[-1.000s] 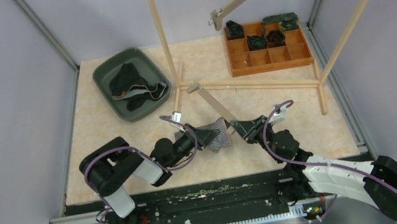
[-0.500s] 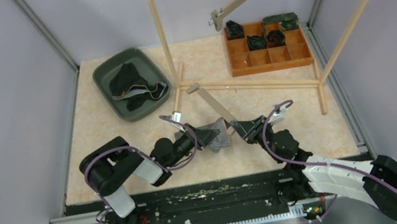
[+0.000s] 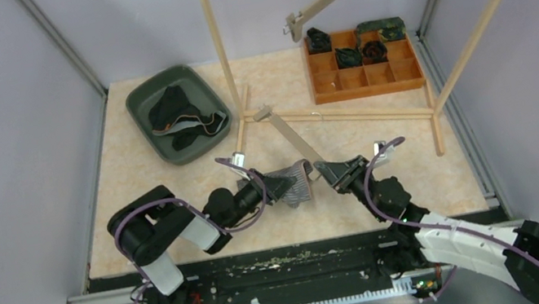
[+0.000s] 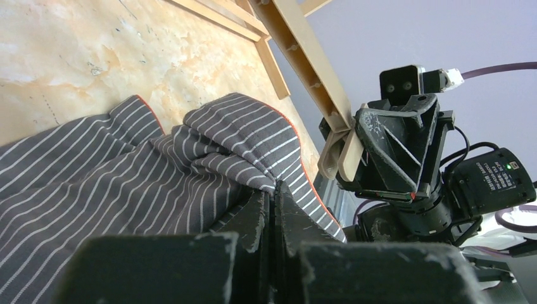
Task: Clip the underwear to the hanger
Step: Clamp the underwear onto the hanger.
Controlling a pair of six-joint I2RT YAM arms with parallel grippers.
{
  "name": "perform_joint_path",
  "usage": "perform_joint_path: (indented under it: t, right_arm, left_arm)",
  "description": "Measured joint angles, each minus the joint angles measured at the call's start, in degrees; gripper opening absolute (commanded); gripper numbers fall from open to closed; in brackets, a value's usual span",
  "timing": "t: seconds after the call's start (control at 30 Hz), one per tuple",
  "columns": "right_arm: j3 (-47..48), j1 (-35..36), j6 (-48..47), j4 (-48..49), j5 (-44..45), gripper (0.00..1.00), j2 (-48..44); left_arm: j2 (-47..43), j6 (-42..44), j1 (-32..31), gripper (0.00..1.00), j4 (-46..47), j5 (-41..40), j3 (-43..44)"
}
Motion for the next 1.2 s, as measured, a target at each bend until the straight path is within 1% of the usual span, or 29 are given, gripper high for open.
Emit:
perform_joint_path:
  t: [0.23, 0.5, 0.63, 0.8, 1.07, 1.2]
  right_arm:
    - [0.0, 0.0, -0.1, -1.6, 0.2, 0.0, -0.1]
    - [0.0, 0.0, -0.5, 0.3, 0.1, 0.0, 5.5]
    - [0.0, 0.0, -0.5, 1.9, 0.0, 0.0, 6.8]
    - [0.0, 0.0, -0.5, 2.7, -0.1, 0.0, 6.5]
    - [0.0, 0.0, -0.7, 2.2, 0.0, 0.0, 2.4]
    - [0.0, 0.0, -1.0, 1.2, 0.0, 0.0, 1.9]
  left_arm:
    - [0.0, 0.0, 0.1, 0.0, 0.0, 0.5, 0.0]
    - [0.0, 0.0, 0.1, 0.0, 0.0, 1.1, 0.1]
    - [0.0, 0.0, 0.2, 0.0, -0.1, 1.3, 0.3]
    - [0.0, 0.0, 0.2, 0.0, -0.1, 1.3, 0.4]
    - [0.0, 0.0, 0.2, 0.0, -0.2, 1.3, 0.4]
    - [0.0, 0.0, 0.2, 0.0, -0.4, 1.5, 1.0]
